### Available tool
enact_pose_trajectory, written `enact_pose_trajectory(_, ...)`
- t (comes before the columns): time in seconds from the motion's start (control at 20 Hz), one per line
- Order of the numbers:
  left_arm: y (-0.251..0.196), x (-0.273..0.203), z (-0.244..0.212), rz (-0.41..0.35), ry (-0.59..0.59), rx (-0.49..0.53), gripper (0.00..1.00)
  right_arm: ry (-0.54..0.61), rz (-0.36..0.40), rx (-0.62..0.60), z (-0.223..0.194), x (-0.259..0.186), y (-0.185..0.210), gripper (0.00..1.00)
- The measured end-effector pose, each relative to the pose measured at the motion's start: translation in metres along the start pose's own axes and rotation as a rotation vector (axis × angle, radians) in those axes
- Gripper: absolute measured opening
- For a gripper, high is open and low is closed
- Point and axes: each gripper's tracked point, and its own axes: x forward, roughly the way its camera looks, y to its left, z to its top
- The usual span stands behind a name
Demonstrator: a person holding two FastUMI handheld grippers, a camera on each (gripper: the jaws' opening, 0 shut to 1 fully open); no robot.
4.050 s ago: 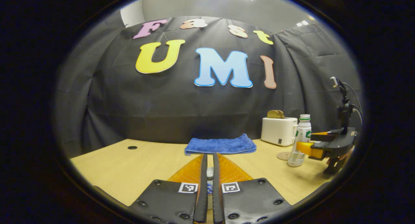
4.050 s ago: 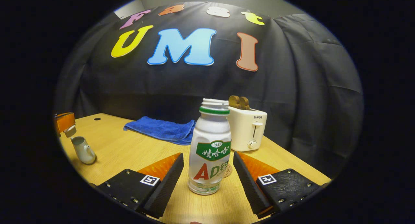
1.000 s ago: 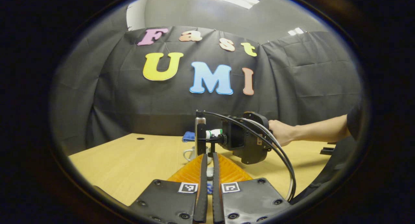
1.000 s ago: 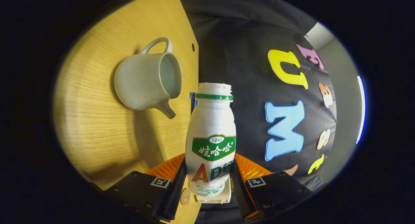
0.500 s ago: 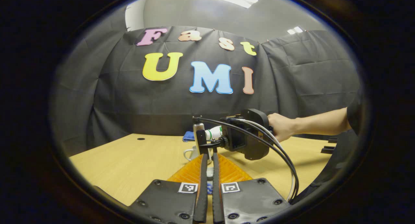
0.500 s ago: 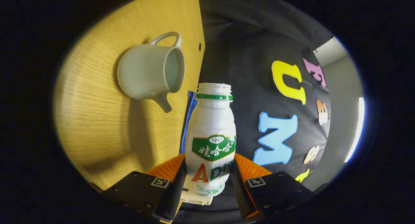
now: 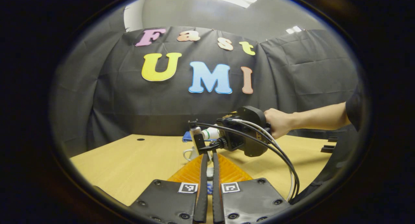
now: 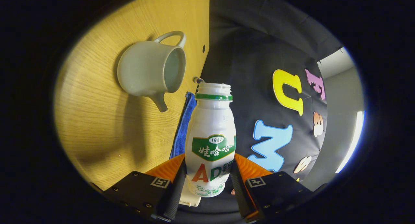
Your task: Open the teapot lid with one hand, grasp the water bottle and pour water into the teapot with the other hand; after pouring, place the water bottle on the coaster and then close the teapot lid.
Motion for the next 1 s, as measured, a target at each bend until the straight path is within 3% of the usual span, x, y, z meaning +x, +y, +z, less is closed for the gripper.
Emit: enact_pose_trajectory(1.0, -0.001, -0.002, 0.003, -0.004, -0.005, 0.005, 0.17, -0.026, -0.064, -0.14, 0.001, 0.01, -0.02, 0.69)
